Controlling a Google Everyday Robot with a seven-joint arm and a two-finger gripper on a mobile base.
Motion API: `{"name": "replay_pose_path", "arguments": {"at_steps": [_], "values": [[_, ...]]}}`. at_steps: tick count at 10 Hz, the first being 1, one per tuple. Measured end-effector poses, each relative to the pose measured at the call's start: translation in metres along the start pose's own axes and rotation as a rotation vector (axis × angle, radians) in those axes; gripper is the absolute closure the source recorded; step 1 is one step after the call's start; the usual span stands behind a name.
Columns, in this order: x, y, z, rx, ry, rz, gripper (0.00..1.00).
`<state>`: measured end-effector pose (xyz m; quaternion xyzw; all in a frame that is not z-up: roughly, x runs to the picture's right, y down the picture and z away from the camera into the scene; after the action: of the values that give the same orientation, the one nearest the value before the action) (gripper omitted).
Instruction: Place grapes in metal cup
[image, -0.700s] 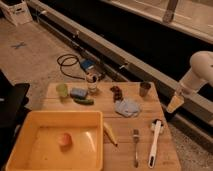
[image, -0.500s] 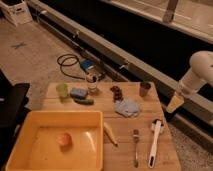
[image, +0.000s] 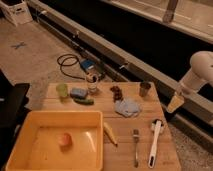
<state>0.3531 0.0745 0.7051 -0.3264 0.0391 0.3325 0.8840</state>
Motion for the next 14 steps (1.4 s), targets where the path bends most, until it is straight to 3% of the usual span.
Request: {"name": "replay_pose_path", "arguments": {"at_steps": [14], "values": [[-0.0013,-0.0007,-0.0019,0.007,-0.011,-0.018,0.26]]}}
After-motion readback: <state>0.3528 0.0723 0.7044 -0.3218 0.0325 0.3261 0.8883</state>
